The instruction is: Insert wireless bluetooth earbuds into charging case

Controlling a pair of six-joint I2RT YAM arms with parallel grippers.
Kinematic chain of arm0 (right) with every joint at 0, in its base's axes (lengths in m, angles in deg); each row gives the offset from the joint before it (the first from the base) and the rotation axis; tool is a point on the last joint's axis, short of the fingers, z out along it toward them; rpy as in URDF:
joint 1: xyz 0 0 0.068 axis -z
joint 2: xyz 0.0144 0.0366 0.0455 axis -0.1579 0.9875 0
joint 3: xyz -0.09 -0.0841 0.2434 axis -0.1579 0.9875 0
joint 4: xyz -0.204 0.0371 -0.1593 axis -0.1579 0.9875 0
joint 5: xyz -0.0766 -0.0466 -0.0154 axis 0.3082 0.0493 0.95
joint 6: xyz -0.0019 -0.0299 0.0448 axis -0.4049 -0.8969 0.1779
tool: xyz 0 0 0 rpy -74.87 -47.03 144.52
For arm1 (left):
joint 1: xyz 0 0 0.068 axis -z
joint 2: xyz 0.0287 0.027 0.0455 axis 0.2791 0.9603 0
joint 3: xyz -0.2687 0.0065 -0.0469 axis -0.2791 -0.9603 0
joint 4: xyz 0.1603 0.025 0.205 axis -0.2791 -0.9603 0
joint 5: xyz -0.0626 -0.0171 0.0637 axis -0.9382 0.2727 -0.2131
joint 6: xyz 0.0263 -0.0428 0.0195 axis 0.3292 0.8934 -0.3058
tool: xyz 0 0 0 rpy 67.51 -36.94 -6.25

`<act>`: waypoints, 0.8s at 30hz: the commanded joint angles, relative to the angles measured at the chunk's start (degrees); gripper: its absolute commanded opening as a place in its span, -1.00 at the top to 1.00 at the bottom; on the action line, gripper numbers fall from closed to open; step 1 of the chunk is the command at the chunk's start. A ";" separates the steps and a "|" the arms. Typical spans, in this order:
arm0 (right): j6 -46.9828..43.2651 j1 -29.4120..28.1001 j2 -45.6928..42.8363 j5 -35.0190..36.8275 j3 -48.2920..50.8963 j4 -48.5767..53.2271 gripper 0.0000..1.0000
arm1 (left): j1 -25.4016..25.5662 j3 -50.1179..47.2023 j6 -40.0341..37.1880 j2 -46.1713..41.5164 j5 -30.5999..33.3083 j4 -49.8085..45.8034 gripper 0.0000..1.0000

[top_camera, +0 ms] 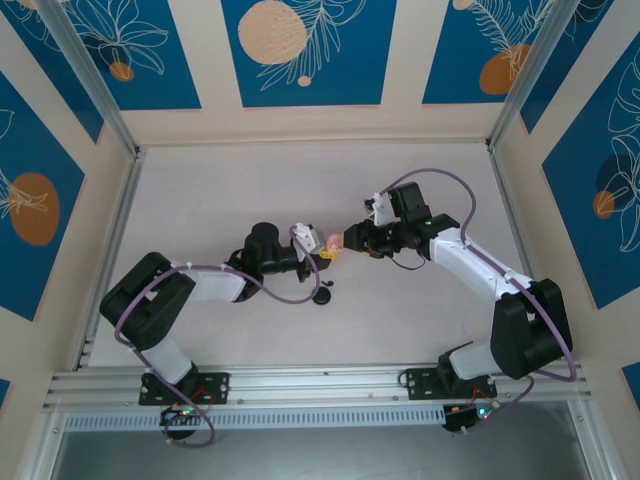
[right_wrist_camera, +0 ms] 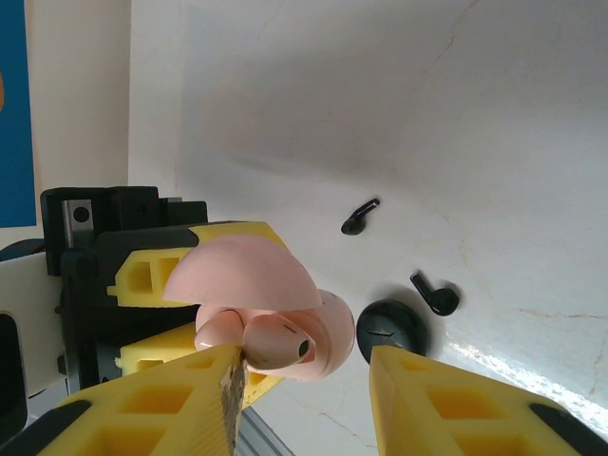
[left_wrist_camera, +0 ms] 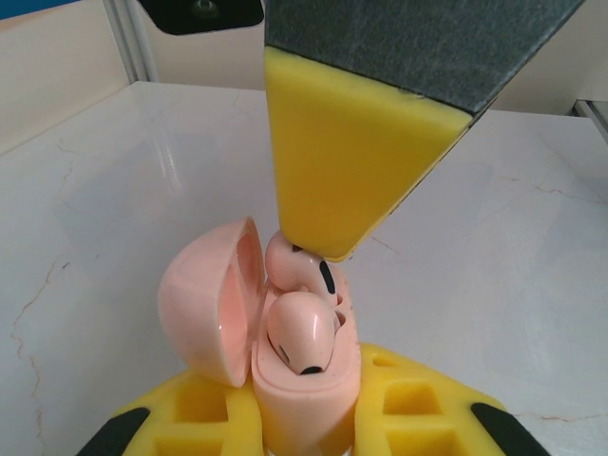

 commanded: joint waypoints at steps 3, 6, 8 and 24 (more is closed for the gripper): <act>0.38 0.00 -0.93 -1.53 -0.83 -0.18 0.15 | 0.55 -0.42 0.23 -1.44 -1.55 1.75 0.74; 0.56 0.50 -2.41 -1.94 -0.68 -0.44 0.13 | 0.55 -0.54 0.25 -1.55 -1.55 1.77 0.74; 0.70 0.94 -3.44 -1.62 -0.64 -0.16 0.13 | 0.55 -0.65 0.14 -1.71 -1.56 1.78 0.74; 0.13 0.05 -1.11 -4.34 -2.64 -0.59 0.56 | 0.54 -0.43 0.40 -1.56 -1.59 1.68 0.74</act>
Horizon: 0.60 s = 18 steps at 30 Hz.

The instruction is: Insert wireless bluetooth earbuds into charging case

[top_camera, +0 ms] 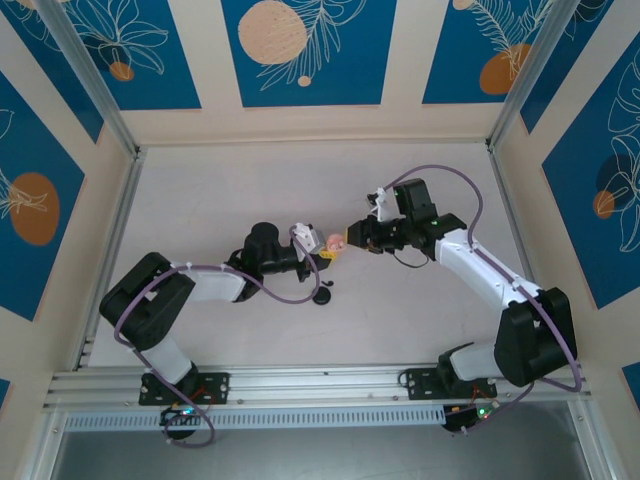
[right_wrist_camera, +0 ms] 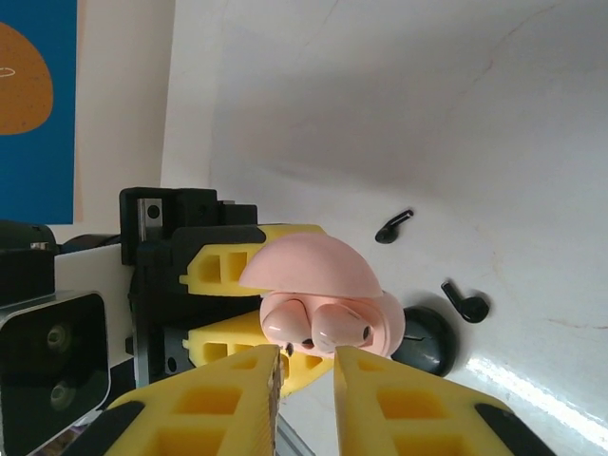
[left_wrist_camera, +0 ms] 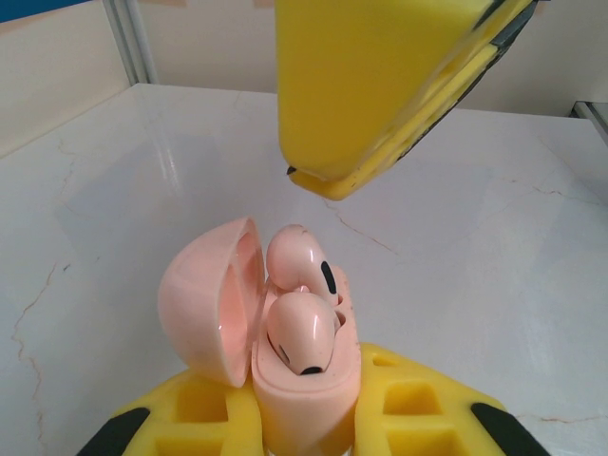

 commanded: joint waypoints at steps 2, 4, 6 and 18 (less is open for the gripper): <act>-0.53 -0.50 1.67 -1.93 -1.78 -0.31 0.58 | 0.53 -0.46 0.25 -1.59 -1.63 1.54 0.74; -0.65 -0.71 2.36 -2.00 -1.87 -0.30 0.61 | 0.52 -0.46 0.26 -1.64 -1.73 1.51 0.74; -0.86 -0.87 3.05 -1.82 -1.80 0.06 0.63 | 0.53 -0.45 0.27 -1.64 -1.61 1.41 0.74; -2.47 -1.08 1.27 0.24 -1.61 1.42 0.59 | 0.59 -0.62 0.14 -1.96 -1.76 1.34 0.74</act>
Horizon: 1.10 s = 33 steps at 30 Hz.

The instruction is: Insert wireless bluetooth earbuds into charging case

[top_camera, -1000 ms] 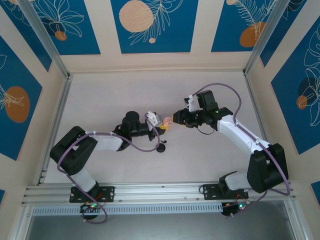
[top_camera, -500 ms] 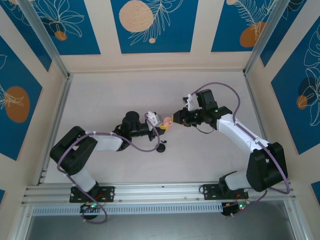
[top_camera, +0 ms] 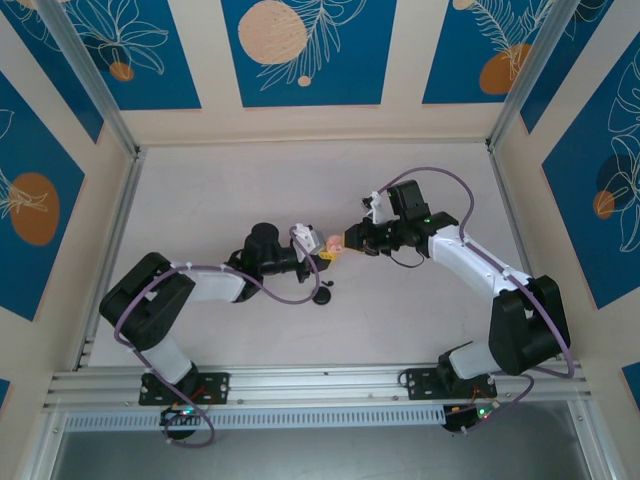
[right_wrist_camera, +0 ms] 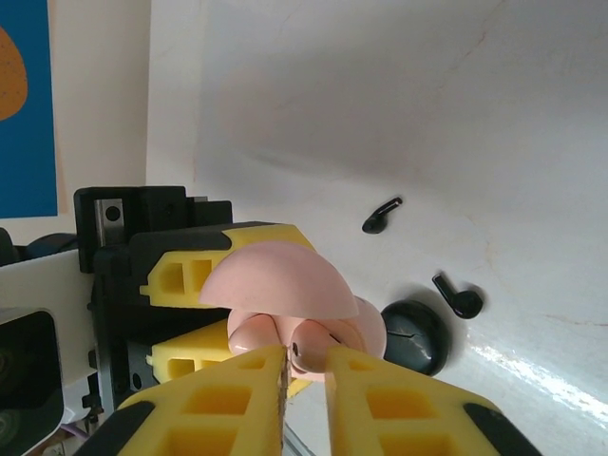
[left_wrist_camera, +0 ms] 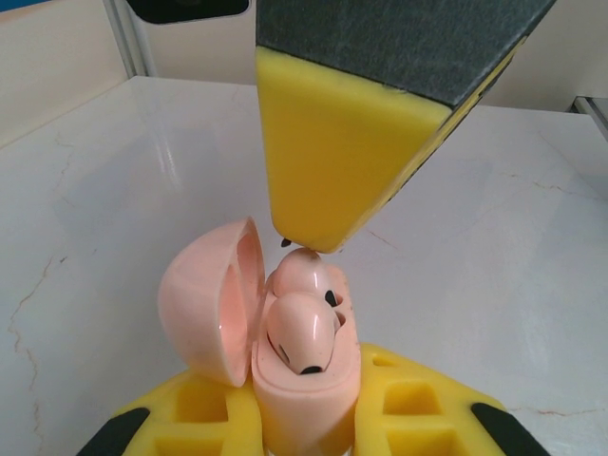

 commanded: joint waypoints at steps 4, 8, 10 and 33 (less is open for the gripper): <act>-3.01 1.71 -6.89 -0.01 0.30 -0.63 0.39 | 0.59 -0.42 0.58 -2.12 -3.14 2.13 0.74; -5.19 5.75 -8.87 -6.29 1.22 -2.25 0.17 | 0.54 0.14 2.25 -2.35 -6.43 2.97 0.73; -7.20 7.51 -8.47 -10.75 0.81 -2.47 0.01 | 0.56 0.34 4.17 -2.13 -8.01 5.09 0.73; -11.84 5.78 3.16 -30.91 -4.05 -7.93 -0.25 | 0.59 0.15 10.86 -0.65 -11.34 13.03 0.72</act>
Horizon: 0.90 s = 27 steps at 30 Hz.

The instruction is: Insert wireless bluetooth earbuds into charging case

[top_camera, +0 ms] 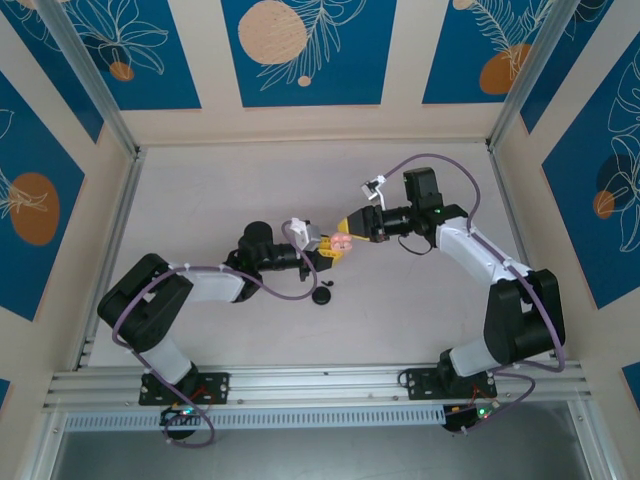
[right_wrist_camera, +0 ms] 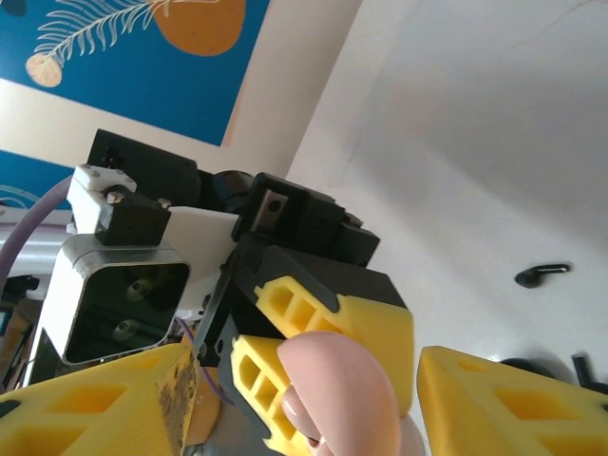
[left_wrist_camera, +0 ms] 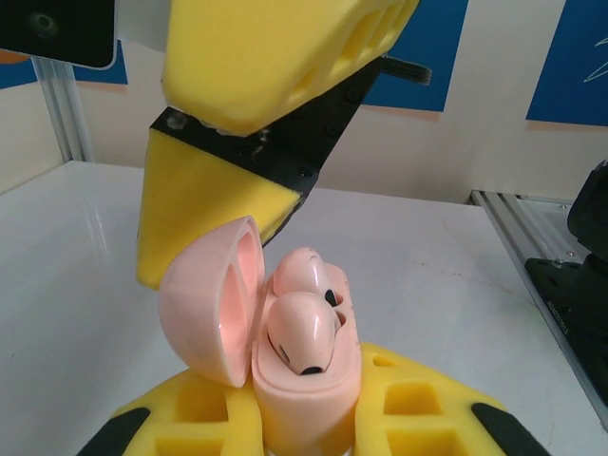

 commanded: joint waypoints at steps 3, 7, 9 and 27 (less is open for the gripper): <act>-1.39 -1.10 0.31 -5.87 -1.93 -0.56 -0.19 | 0.56 0.31 0.48 0.14 -1.44 1.82 0.73; -1.33 -1.38 -1.80 -6.61 -1.13 -0.54 -0.08 | 0.52 0.27 -0.04 0.05 -0.29 0.81 0.73; -1.47 -1.12 -4.49 -5.88 0.18 -0.59 -0.04 | 0.52 0.35 -0.14 0.07 -0.07 0.23 0.72; -51.76 2.99 -20.09 2.81 5.58 8.62 -0.18 | 0.48 1.55 5.22 0.93 -7.37 5.14 0.71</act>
